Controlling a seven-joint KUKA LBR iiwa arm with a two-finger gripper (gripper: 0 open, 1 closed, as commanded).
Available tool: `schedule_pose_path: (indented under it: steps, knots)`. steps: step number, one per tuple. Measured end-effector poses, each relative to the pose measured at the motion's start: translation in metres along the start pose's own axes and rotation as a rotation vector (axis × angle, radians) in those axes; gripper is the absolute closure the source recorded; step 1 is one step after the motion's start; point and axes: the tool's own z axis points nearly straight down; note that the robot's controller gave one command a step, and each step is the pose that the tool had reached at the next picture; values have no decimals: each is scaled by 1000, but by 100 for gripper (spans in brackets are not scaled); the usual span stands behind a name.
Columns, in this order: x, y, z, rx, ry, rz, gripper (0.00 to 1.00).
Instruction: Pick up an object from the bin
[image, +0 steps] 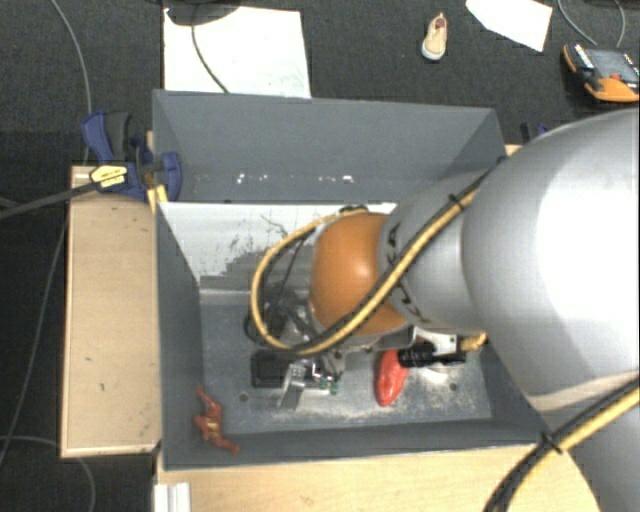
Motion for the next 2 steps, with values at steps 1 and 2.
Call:
schedule_pose_path:
  steps: [1,2]
  knots:
    - [-8,-14,0,3,3,-76,100]
    - [-8,-14,0,3,3,-75,100]
